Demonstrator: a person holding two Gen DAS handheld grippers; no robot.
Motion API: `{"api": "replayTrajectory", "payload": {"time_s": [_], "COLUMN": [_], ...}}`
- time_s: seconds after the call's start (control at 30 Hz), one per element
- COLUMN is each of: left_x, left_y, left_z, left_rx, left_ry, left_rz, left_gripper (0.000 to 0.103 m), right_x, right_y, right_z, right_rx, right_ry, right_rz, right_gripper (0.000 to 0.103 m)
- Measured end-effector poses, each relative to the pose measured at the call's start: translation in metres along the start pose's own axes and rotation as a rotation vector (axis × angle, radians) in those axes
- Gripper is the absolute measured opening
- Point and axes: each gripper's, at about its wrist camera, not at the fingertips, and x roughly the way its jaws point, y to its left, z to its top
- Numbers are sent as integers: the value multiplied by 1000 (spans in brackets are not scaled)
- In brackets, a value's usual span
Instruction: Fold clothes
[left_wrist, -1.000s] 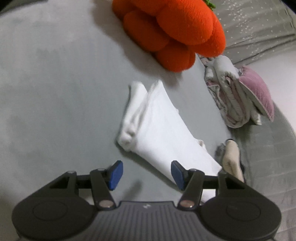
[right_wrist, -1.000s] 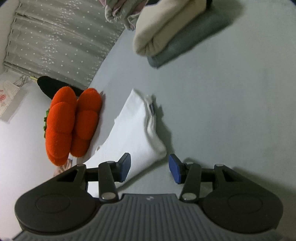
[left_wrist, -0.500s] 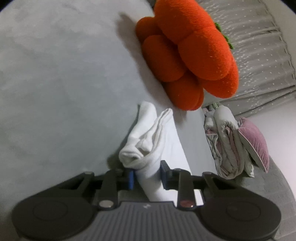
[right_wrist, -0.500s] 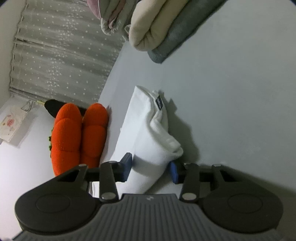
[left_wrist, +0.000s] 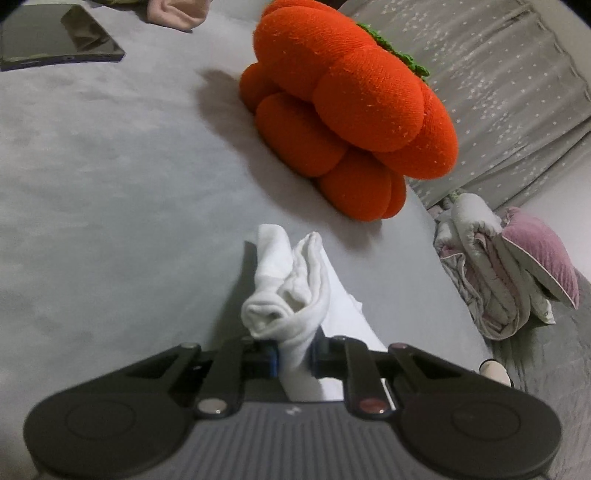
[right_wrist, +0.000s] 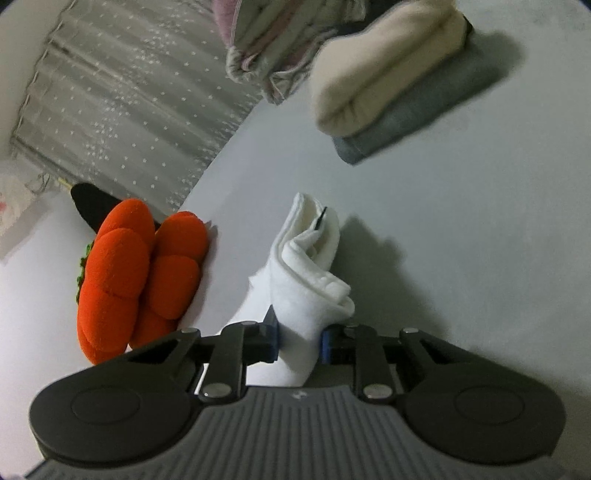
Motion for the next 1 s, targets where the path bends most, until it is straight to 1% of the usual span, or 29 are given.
{"api": "replayTrajectory", "payload": {"time_s": [0.13, 0.23, 0.4, 0.57, 0.7, 0.8, 0.9, 1.0], "left_x": [-23, -45, -81, -103, -116, -126, -120, -121], "left_y": [3, 8, 18, 34, 48, 58, 72, 78], "left_z": [-2, -11, -27, -43, -56, -66, -76, -83], "left_rx": [21, 59, 117, 126, 130, 134, 144, 225], "left_ry": [28, 43, 68, 88, 104, 116, 128, 101], "left_rz": [23, 36, 53, 46, 40, 36, 41, 0], "left_gripper": [15, 15, 15, 15, 15, 16, 18, 22], "right_x": [-18, -36, -64, -91, -109, -112, -109, -101], "right_y": [10, 15, 12, 2, -1, -9, -19, -30], "right_z": [-4, -12, -30, -48, -62, -72, -81, -88], "right_rx": [-41, -83, -102, -102, -136, -144, -145, -144], "right_ry": [18, 37, 61, 76, 82, 92, 105, 128], "right_rz": [-12, -26, -39, -44, -50, -61, -77, -117], "right_gripper": [23, 23, 23, 23, 23, 23, 23, 24]}}
